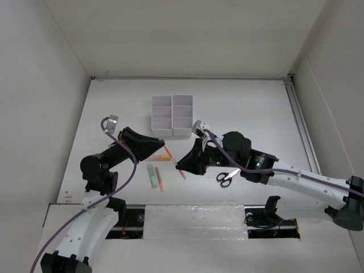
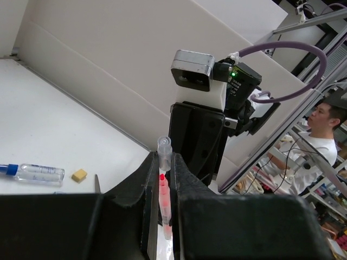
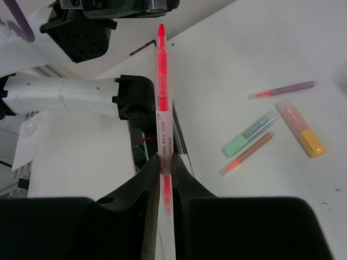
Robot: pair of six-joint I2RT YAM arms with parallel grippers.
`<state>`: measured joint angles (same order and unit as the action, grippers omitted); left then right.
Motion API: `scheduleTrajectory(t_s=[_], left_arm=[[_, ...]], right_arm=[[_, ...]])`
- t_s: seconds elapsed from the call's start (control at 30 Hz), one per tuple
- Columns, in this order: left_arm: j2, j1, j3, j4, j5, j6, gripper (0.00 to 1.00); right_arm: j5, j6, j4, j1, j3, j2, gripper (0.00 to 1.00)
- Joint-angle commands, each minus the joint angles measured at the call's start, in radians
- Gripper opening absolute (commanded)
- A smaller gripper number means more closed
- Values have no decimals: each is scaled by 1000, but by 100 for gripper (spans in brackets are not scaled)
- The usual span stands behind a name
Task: Sort the stationery into containers
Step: Close the pen cap on the pen.
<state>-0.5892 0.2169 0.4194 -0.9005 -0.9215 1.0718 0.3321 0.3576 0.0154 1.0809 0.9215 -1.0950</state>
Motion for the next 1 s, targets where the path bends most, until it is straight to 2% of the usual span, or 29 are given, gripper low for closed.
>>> scheduleTrajectory(t_s=[0.0,0.6,0.97], left_arm=[[22,6,15,-31,-25,-19,0],[22,6,15,-18,-25,-27,0],[41,6,5,1,-34,-58,0]], right_arm=[[-19,-19,60,5,50,4,0],[-41,-28,51,-4,59,23,0],[-32,-28,51,-4,102,-46,0]])
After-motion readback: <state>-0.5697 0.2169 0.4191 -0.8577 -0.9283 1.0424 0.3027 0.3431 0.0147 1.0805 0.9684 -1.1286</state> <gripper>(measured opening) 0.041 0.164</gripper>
